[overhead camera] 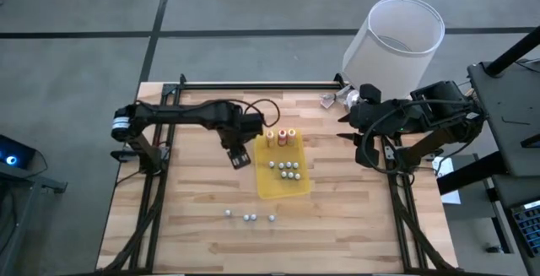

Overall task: Pick & Place food coloring
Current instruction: Put the large green food coloring bottle into the bin

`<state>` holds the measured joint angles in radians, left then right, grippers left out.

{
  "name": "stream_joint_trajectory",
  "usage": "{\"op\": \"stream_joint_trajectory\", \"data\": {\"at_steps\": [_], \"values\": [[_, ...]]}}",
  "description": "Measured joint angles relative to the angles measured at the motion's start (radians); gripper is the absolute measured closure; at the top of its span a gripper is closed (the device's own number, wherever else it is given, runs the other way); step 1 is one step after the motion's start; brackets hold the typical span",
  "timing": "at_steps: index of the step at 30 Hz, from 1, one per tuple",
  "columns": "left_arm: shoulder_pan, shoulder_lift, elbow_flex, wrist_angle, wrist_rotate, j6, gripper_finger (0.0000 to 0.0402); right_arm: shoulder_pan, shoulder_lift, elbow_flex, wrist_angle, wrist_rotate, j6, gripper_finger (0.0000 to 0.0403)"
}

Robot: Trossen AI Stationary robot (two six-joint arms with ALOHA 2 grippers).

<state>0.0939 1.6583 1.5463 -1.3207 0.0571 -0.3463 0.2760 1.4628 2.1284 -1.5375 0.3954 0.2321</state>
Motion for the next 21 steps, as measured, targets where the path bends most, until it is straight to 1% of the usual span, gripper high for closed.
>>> {"op": "stream_joint_trajectory", "data": {"at_steps": [12,21], "values": [[0.063,0.107,0.187,-0.029,-0.044,0.096,0.0305,0.000,0.000,-0.001,0.000,0.000,-0.002,0.0236],[0.109,0.217,0.305,-0.074,-0.062,0.171,0.0305,0.000,0.000,-0.001,0.000,0.000,0.004,0.0236]]}}
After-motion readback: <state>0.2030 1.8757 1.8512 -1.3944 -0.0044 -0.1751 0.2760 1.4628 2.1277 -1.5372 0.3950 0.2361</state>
